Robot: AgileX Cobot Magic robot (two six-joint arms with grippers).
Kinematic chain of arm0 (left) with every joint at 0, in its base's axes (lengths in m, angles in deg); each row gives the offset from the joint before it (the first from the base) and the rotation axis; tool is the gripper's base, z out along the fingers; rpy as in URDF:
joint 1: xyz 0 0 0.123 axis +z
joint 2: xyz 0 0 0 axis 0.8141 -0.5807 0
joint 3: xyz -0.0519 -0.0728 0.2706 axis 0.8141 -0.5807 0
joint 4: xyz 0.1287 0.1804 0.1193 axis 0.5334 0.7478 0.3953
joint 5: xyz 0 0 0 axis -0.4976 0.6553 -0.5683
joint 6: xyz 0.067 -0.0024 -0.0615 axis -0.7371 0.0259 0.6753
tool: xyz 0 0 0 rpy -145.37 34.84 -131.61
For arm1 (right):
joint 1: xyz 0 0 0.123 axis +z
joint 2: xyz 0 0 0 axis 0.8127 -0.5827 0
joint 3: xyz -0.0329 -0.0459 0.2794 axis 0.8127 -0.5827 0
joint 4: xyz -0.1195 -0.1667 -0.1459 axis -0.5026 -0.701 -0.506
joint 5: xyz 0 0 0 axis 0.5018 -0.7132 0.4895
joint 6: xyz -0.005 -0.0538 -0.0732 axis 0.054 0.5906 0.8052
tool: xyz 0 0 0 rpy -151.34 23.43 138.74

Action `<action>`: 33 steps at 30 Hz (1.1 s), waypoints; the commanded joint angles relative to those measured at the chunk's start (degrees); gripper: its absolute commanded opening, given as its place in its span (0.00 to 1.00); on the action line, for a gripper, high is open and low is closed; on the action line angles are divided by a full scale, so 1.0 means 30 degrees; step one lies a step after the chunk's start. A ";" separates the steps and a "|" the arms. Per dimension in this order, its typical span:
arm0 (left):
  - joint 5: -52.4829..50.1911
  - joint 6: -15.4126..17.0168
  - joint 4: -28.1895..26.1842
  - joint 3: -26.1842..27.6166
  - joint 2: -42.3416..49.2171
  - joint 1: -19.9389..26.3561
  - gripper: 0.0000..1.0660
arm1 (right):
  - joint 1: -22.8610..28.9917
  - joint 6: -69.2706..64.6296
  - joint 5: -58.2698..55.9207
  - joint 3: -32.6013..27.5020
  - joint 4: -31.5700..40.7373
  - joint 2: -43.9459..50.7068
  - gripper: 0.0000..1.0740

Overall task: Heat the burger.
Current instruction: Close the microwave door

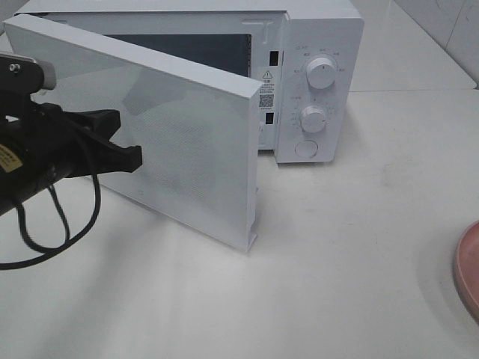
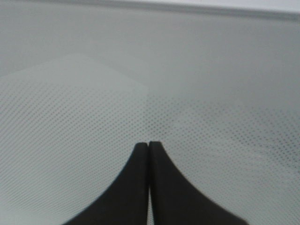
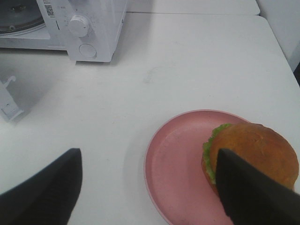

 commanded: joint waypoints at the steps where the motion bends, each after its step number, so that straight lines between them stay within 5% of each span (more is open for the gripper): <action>1: -0.0248 -0.0974 -0.1623 0.0802 -0.0420 -0.0668 0.00 | -0.0153 0.0095 0.0229 -0.0057 0.0057 0.0573 0.71; 15: 0.0076 -0.5099 -0.7850 0.6341 -0.4183 -0.2979 0.00 | -0.0153 0.0095 0.0229 -0.0057 0.0057 0.0573 0.71; 33: 0.1814 -0.7028 -1.0008 1.1841 -0.7506 -0.3018 0.00 | -0.0153 0.0095 0.0229 -0.0057 0.0057 0.0573 0.71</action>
